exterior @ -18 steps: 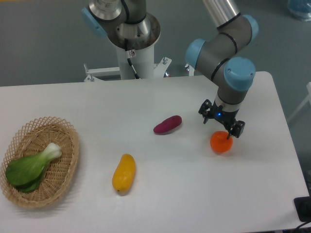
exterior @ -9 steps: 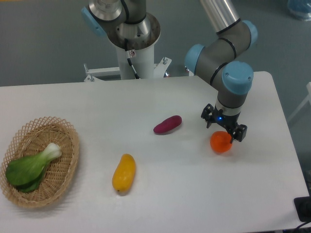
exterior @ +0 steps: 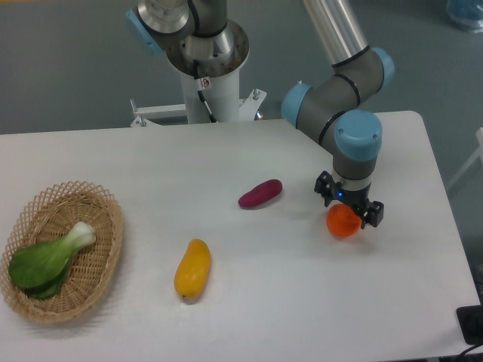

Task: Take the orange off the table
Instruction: 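Close the gripper around the orange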

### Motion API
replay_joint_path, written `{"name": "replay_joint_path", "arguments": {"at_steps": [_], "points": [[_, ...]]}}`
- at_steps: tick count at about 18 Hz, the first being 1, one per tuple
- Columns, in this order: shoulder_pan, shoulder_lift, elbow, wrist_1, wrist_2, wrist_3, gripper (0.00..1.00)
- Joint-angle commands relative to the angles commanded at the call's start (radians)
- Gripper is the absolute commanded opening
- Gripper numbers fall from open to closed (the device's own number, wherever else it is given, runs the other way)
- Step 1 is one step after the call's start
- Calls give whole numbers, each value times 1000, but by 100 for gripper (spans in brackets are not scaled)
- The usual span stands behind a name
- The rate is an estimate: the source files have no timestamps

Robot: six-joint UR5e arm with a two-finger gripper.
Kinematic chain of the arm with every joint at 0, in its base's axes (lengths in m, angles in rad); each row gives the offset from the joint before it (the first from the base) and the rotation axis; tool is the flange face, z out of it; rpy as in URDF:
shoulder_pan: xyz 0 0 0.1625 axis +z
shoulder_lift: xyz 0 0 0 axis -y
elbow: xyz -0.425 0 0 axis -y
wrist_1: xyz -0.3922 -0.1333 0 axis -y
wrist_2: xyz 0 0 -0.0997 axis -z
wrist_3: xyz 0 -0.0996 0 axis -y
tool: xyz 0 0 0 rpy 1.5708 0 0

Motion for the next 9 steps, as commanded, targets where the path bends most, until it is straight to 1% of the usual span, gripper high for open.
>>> {"name": "replay_joint_path", "arguments": {"at_steps": [3, 5, 6, 7, 9], "points": [[-12, -8, -2, 2, 11, 0, 100], [-17, -14, -2, 2, 50, 0, 98], [-24, -15, -2, 0, 66, -2, 88], [-28, -15, -2, 0, 75, -2, 80], [-28, -14, -2, 0, 75, -8, 66]]}}
